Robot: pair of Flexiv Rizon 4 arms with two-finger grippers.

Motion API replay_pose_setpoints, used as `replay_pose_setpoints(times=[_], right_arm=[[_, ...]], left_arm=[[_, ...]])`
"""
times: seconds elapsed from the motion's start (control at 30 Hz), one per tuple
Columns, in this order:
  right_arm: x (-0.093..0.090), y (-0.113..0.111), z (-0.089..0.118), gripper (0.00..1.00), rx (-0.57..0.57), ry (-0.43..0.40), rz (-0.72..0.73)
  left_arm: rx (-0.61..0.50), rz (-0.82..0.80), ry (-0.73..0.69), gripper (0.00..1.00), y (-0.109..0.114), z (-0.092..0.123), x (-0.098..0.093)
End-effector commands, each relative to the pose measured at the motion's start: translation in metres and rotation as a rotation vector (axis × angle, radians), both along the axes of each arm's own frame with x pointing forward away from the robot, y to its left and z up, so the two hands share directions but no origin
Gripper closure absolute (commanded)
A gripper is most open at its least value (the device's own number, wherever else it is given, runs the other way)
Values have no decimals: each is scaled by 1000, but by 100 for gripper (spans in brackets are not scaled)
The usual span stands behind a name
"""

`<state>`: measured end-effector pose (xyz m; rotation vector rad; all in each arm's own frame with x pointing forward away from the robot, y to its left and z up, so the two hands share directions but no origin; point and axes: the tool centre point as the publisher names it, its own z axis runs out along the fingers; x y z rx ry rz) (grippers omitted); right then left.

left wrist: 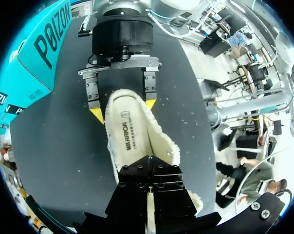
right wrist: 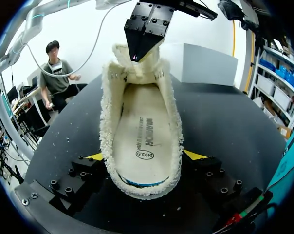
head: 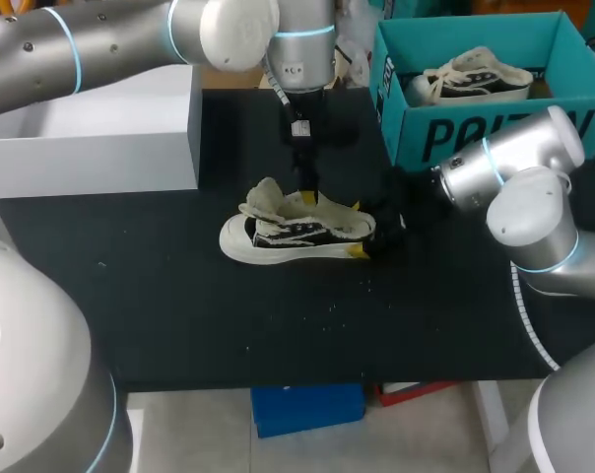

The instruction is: Take the shoe out of the shoebox, open the shoe tongue, remove and reinsert the insole, then place the shoe into the shoebox

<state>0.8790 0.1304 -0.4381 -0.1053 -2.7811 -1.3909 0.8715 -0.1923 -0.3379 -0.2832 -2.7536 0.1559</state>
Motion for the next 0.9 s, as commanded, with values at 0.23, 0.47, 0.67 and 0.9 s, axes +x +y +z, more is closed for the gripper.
replay_pose_setpoints(times=[0.23,0.47,0.67,0.9], right_arm=[[1,0,-2,100,-1,1,-1],[1,0,-2,100,-1,1,-1],[1,0,-2,100,-1,1,-1],[1,0,-2,100,-1,1,-1]], left_arm=[[-3,21,38,100,-7,-33,5],[12,20,58,100,-20,-44,-3],[46,34,74,100,-23,-58,-12],[73,55,75,100,-22,-66,-20]])
